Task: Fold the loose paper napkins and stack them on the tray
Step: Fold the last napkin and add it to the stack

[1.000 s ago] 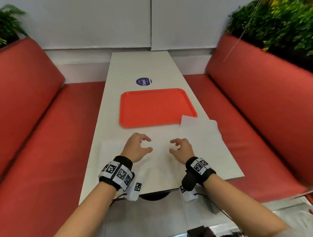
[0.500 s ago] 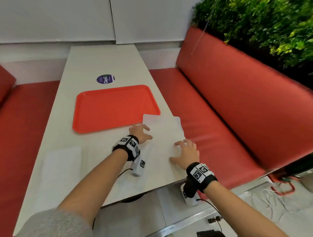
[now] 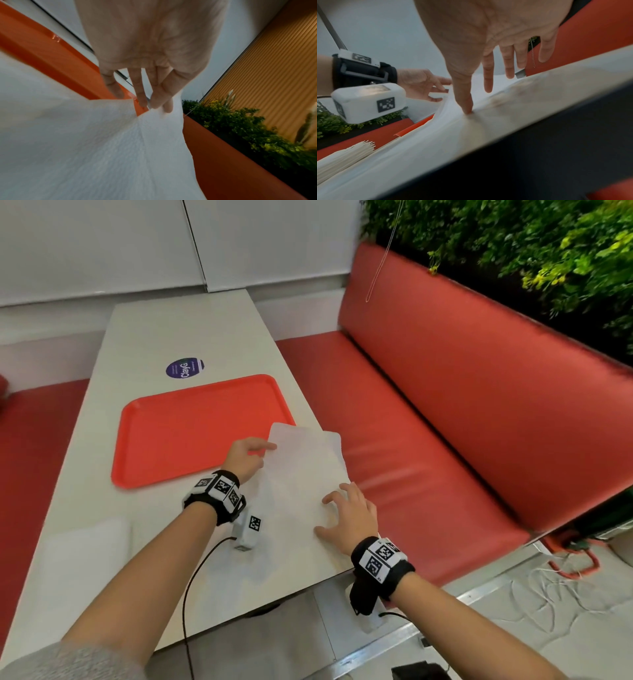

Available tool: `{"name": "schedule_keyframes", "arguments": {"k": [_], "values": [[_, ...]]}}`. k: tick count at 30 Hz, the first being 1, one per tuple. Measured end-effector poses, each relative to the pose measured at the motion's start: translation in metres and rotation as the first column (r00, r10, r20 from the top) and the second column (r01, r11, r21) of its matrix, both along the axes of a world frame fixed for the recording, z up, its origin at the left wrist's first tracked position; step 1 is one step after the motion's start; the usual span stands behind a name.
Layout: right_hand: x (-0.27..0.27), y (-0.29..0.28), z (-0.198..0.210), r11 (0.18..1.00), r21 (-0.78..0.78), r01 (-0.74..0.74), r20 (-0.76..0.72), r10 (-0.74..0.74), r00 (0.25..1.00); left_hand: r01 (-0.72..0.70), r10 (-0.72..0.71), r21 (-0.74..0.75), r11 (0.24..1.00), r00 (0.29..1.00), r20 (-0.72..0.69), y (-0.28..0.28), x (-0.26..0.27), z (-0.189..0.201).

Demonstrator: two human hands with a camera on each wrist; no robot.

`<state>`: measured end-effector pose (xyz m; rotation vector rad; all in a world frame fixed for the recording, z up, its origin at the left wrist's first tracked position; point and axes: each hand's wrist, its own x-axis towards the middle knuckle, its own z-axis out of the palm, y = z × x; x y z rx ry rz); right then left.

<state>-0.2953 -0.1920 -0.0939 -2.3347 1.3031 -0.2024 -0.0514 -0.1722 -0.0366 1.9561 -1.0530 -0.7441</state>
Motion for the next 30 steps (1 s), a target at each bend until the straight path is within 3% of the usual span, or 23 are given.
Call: {"name": "schedule_keyframes", "arguments": {"k": [3, 7, 10, 12, 14, 19, 23, 26, 30], "values": [[0.000, 0.001, 0.000, 1.000, 0.000, 0.001, 0.004, -0.001, 1.000, -0.007, 0.007, -0.107, 0.994, 1.000, -0.005, 0.007, 0.001, 0.016], [0.003, 0.000, 0.004, 1.000, 0.011, -0.010, 0.019, 0.010, 1.000, -0.077, 0.044, -0.260, 0.962, 0.990, -0.132, 0.017, -0.002, 0.040], [0.008, -0.009, 0.015, 0.997, 0.072, 0.016, 0.251, -0.033, 0.967, -0.091, 0.034, -0.380, 0.921, 0.987, -0.155, 0.028, 0.001, 0.054], [0.015, -0.020, 0.028, 0.989, 0.142, 0.051, 0.453, -0.110, 0.885, -0.120, 0.042, -0.429, 0.895, 0.981, -0.187, 0.041, 0.004, 0.062], [0.027, -0.029, 0.044, 0.979, 0.199, 0.050, 0.553, -0.154, 0.819, -0.162, 0.064, -0.455, 0.876, 0.973, -0.224, 0.054, 0.008, 0.069], [0.076, -0.035, 0.080, 0.951, 0.307, -0.031, 0.651, -0.186, 0.736, -0.257, 0.130, -0.490, 0.833, 0.952, -0.277, 0.096, 0.018, 0.084], [0.111, -0.012, 0.093, 0.854, 0.475, -0.211, 0.649, -0.178, 0.739, -0.336, 0.166, -0.484, 0.808, 0.918, -0.360, 0.137, 0.037, 0.084], [0.132, 0.024, 0.089, 0.786, 0.542, -0.297, 0.637, -0.153, 0.756, -0.386, 0.248, -0.391, 0.835, 0.900, -0.359, 0.170, 0.054, 0.074], [0.147, 0.058, 0.069, 0.739, 0.604, -0.300, 0.644, -0.231, 0.729, -0.474, 0.347, -0.299, 0.828, 0.853, -0.390, 0.211, 0.063, 0.055]]}}
